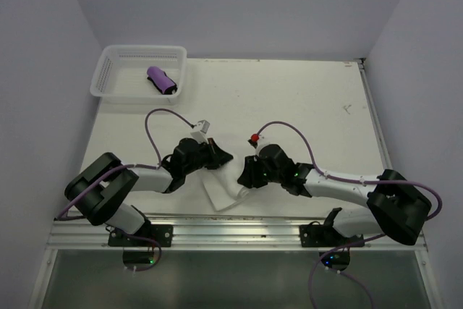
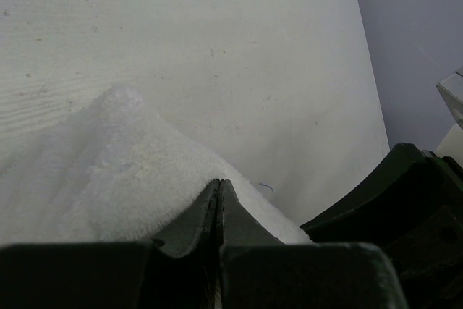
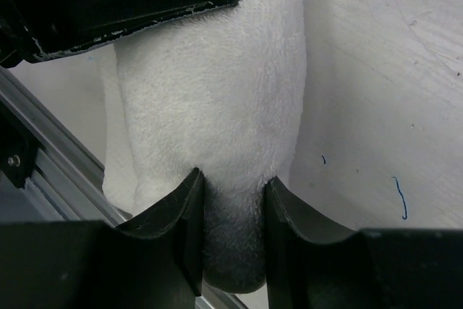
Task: Roll the towels
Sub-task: Roll the towel
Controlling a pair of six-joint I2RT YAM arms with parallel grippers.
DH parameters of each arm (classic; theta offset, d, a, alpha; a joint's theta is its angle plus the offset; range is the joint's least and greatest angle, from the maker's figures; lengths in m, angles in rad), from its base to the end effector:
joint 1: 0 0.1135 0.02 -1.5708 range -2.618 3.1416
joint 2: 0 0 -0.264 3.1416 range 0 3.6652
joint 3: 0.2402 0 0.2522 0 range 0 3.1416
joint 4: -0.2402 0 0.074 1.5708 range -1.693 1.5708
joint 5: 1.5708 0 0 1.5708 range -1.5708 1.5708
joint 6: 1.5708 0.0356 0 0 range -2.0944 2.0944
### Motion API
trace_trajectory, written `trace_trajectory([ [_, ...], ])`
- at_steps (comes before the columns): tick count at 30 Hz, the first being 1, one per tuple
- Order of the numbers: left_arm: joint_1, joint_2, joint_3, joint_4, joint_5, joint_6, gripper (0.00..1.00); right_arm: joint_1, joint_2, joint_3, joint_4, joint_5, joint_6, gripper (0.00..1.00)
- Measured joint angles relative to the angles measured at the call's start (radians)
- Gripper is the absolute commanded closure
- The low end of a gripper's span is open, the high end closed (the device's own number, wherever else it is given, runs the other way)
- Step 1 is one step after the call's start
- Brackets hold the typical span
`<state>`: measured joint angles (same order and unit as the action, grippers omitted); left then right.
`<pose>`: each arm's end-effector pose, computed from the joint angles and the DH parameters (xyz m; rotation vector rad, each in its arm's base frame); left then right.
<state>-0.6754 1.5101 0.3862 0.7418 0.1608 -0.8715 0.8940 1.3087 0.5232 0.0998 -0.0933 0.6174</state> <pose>0.2034 -0.1703 0.1413 -0.0933 2.1373 -1.1318 0.1552 0.1985 0.1684 -0.3862 2.3869 0.8678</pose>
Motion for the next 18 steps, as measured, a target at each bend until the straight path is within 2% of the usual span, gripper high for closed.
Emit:
trace_trajectory([
  [5,-0.001,-0.019,0.034,-0.083,-0.008,0.010,0.98,0.041,-0.019,0.048,-0.095,0.088,-0.027,0.79],
  [18,-0.005,-0.129,0.153,-0.348,-0.069,0.061,0.97,0.272,0.008,0.196,-0.353,0.525,-0.106,0.78],
])
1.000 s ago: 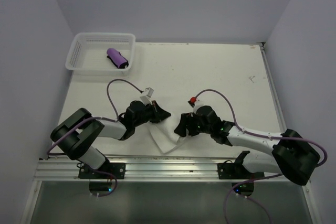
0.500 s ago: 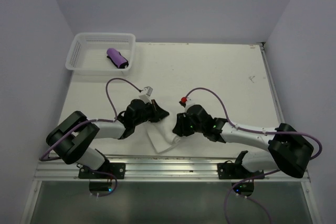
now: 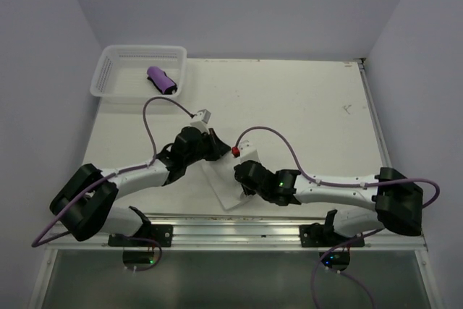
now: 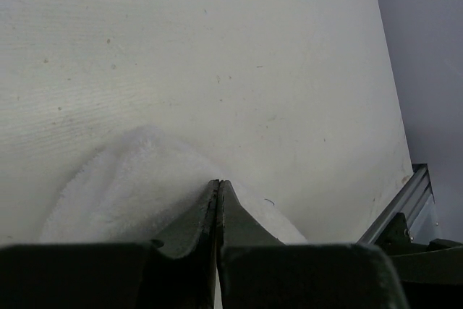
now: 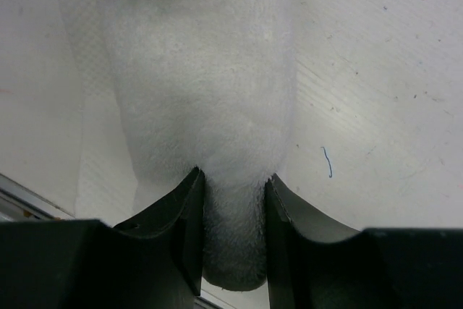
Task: Roll the towels
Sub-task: Roll the towel
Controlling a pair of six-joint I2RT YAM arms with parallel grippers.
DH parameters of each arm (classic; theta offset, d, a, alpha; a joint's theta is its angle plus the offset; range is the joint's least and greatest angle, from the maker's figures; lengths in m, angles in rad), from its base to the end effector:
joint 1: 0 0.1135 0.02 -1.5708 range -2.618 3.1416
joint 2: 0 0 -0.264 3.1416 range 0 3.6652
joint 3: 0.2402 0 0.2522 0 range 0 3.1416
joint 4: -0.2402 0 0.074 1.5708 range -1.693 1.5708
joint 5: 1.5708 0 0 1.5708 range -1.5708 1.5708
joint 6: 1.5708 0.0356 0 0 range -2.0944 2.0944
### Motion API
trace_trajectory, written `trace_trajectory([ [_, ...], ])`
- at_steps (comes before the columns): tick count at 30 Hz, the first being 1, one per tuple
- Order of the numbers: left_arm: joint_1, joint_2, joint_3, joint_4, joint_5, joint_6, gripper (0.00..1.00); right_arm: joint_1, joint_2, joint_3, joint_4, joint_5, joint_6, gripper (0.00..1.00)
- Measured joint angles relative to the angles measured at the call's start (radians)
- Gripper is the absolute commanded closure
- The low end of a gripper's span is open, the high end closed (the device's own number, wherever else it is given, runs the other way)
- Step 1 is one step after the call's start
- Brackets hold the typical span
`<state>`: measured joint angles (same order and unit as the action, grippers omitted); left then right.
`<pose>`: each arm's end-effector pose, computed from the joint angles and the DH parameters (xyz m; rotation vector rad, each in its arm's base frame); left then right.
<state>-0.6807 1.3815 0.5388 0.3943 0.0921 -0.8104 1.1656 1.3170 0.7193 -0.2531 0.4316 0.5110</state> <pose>0.2130 -0.1767 0.1824 -0.0781 2.1754 -1.0016 0.1162 0.2332 0.2008 -0.5683 2.2734 0.3112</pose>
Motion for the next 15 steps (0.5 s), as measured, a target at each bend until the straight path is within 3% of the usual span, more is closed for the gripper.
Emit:
trace_trajectory([
  [15,0.006,-0.054,0.095,-0.114,-0.036,0.018,0.96,0.161,0.285,0.249,-0.238,0.411,0.024,0.72],
])
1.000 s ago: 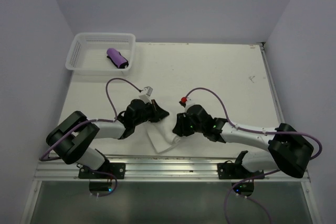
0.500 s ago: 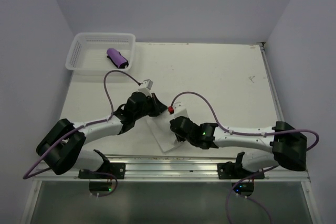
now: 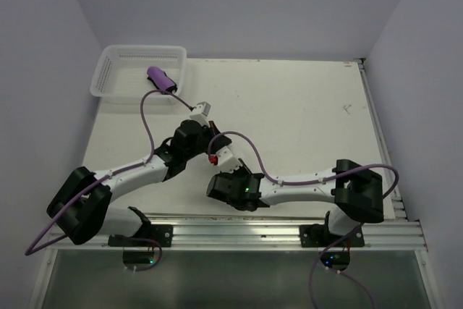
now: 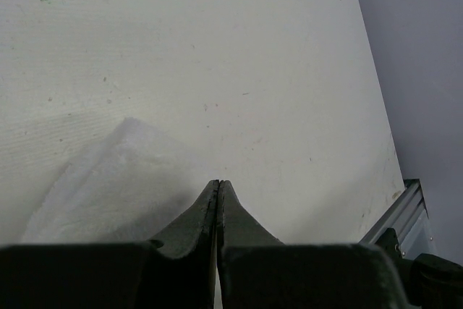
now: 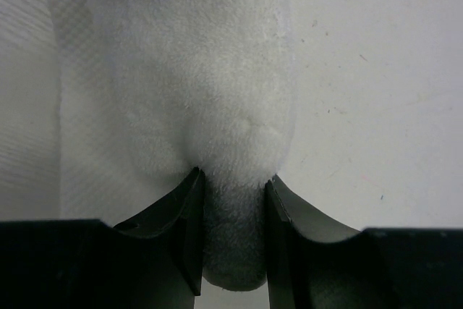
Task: Roll the towels
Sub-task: Roll the towel
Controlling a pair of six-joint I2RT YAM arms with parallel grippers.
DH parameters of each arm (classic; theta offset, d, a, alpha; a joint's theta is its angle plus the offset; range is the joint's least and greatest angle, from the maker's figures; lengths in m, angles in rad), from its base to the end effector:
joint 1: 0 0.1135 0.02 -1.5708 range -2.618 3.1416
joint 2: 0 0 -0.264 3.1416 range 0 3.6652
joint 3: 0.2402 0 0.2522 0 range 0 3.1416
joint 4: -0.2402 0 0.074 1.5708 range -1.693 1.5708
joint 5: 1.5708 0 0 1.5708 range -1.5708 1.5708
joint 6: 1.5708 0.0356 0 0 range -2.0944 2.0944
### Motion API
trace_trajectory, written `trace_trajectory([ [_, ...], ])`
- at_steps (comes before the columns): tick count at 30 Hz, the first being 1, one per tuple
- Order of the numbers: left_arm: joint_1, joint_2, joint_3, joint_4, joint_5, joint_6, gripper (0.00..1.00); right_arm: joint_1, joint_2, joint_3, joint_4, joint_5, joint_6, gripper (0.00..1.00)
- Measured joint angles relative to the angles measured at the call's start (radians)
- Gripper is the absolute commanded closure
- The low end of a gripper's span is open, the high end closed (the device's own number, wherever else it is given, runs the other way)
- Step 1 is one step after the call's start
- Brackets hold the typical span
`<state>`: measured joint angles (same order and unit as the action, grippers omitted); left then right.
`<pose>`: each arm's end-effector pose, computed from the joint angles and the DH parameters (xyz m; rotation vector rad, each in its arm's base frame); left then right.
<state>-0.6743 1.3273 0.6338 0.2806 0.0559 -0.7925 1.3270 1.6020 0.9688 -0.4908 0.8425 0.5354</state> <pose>0.2201 -0.1785 0.2153 -0.0868 2.1245 -0.9744 0.0990 0.2880 0.1927 -0.6444 2.1256 -0.1882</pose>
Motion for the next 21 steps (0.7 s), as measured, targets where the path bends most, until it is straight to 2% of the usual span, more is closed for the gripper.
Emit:
trace_trajectory([
  [15,0.000,0.055,0.000,0.005,0.046,-0.001,0.96,0.127,0.307,0.250,-0.283,0.248,0.033,0.65],
  [21,0.001,0.100,-0.006,0.032,0.064,-0.010,0.97,0.132,0.325,0.262,-0.329,0.259,0.043,0.62],
])
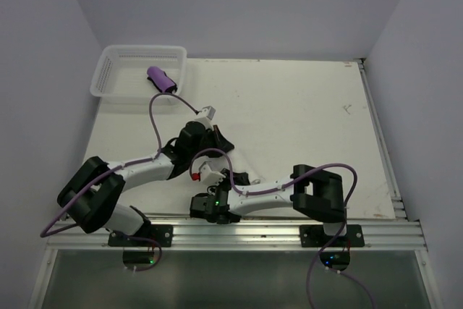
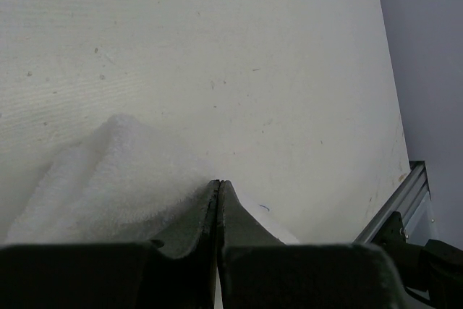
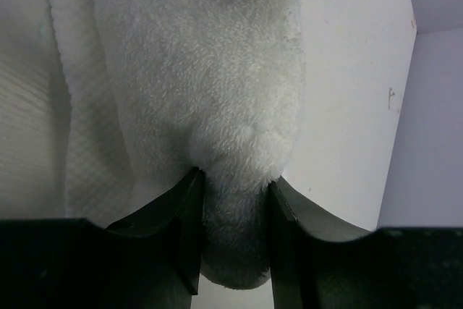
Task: Roll the towels
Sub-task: Roll the towel
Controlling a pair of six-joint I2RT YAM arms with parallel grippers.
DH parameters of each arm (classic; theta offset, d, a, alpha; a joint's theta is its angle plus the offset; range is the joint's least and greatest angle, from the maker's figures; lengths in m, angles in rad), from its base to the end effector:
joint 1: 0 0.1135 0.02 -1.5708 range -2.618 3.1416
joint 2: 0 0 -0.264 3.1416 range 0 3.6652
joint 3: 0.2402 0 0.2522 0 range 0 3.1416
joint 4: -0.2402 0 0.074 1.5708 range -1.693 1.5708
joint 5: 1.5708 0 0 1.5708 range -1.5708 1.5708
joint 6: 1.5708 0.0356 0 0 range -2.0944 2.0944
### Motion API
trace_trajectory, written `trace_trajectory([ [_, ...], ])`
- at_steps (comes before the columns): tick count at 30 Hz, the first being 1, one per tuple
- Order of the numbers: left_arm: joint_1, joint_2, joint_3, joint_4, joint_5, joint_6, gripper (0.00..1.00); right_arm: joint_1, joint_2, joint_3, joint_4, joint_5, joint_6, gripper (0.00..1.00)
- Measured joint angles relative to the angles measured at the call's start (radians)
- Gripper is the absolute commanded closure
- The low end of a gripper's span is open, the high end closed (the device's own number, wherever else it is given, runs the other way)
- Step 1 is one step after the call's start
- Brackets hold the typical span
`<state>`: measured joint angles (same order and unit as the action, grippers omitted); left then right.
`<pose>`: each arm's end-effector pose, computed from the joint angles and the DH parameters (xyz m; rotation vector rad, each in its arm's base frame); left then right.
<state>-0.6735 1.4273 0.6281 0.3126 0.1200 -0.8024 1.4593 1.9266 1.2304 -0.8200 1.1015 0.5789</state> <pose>0.2261 -0.1859 0.1899 -0.0628 2.2193 -0.9976 0.0698 0.3376 0.1599 -0.8625 1.9138 -0.6268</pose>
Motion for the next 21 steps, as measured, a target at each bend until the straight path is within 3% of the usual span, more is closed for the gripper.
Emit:
trace_trajectory([
  [21,0.001,0.084,-0.070,0.197,0.020,-0.027,0.98,0.009,-0.072,-0.072,0.052,-0.003,-0.008,0.36],
])
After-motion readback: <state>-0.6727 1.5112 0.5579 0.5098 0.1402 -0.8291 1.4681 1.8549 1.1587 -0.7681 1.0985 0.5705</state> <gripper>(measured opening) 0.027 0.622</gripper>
